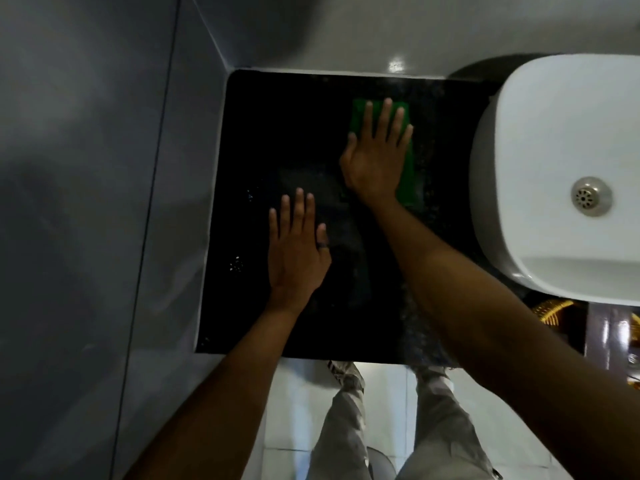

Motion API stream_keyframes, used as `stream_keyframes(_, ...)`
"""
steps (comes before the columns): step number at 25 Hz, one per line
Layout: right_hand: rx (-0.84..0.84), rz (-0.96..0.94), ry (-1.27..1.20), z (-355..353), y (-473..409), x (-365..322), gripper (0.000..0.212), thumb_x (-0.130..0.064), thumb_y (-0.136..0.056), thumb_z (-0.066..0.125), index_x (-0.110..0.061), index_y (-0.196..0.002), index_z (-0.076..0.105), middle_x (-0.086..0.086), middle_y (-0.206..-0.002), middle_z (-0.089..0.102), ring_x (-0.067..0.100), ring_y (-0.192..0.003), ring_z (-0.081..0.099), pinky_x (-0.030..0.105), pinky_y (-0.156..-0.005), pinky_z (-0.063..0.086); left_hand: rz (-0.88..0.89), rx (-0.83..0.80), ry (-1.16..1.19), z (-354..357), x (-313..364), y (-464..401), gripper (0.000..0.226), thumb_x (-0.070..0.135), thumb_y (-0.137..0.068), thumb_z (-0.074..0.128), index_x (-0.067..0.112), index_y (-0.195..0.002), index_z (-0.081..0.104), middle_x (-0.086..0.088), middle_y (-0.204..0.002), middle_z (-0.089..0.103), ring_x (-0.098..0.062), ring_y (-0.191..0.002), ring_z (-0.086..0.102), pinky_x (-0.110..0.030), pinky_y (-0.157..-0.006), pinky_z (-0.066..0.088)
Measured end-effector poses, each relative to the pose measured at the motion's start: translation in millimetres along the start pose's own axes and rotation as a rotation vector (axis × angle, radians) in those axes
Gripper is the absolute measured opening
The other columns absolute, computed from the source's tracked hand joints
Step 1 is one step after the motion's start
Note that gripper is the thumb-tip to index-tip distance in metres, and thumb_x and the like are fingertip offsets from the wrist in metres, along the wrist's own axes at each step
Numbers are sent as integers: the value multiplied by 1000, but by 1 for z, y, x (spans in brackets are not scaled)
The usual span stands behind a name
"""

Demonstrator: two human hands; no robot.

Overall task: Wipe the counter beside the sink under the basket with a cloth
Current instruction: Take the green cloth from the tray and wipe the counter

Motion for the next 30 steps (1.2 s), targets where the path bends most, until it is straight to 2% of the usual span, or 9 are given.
stream_keyframes(3, -14, -170, 6, 5, -11, -43, 68, -42, -100, 30, -18, -163, 25, 16, -172, 15, 39, -160, 11, 58, -129, 8, 16, 41, 14, 2, -3, 0, 60, 35, -108, 29, 11, -162, 31, -10, -172, 28, -30, -161, 24, -53, -131, 19)
stream_keyframes(6, -105, -248, 9, 13, 6, -83, 67, -43, -103, 29, -18, -164, 17, 15, -173, 7, 37, -161, 4, 57, -129, 4, -22, 123, 293, -10, -1, 6, 57, 26, -109, 32, 6, -163, 28, -14, -173, 22, -30, -162, 18, -47, -133, 15)
stream_keyframes(10, -181, -249, -339, -20, 1, -71, 61, -39, -110, 28, -14, -164, 16, 12, -174, 8, 34, -161, 3, 54, -130, 4, -217, 335, 626, -41, -6, 2, 47, 8, -106, 39, -2, -151, 47, -20, -166, 37, -38, -159, 24, -48, -133, 15)
stream_keyframes(13, 73, -54, -425, -37, 15, 8, 56, -31, -108, 31, -9, -159, 33, 16, -170, 24, 37, -160, 13, 52, -130, 8, -200, 258, 502, -46, 22, -70, 51, 17, -102, 41, -3, -148, 51, -23, -161, 43, -44, -157, 27, -54, -131, 18)
stream_keyframes(16, -72, -51, -195, -14, 69, 56, 59, -32, -109, 30, -8, -162, 24, 15, -172, 15, 33, -161, 7, 52, -131, 6, -143, -145, 207, -34, 74, -130, 71, 42, -105, 33, 7, -165, 18, -13, -175, 11, -33, -164, 6, -53, -133, 2)
stream_keyframes(18, -51, -143, -44, 2, 94, 65, 61, -37, -108, 31, -14, -163, 22, 12, -173, 14, 31, -161, 8, 51, -131, 4, -50, -242, 67, -14, 79, -130, 70, 43, -106, 30, 13, -167, 11, -7, -177, 6, -28, -164, 4, -52, -133, -1)
stream_keyframes(20, -36, -188, -30, 2, 80, 69, 62, -41, -106, 30, -16, -163, 24, 11, -173, 16, 32, -161, 10, 52, -131, 7, 5, -170, -26, -11, 51, -134, 70, 41, -105, 29, 12, -166, 14, -8, -176, 12, -28, -164, 11, -52, -133, 4)
stream_keyframes(26, -37, -224, -51, 5, 56, 53, 64, -45, -107, 24, -16, -163, 24, 10, -173, 15, 31, -161, 9, 53, -131, 5, -273, -77, -117, -35, -49, -112, 72, 45, -105, 22, 9, -166, 14, -12, -176, 12, -29, -163, 13, -50, -133, 8)
stream_keyframes(30, -15, -229, -51, 2, 53, 54, 65, -46, -106, 24, -14, -163, 25, 12, -173, 16, 33, -161, 10, 55, -130, 7, -19, -168, -109, -36, -31, -42, 67, 40, -106, 23, 13, -166, 18, -9, -176, 15, -29, -163, 13, -51, -133, 11)
Point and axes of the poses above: each hand's wrist, its own y-axis away from the middle knuckle, its own z-axis out of the palm, x = y × z, the point moved 2 cm from there along -y, towards the middle knuckle
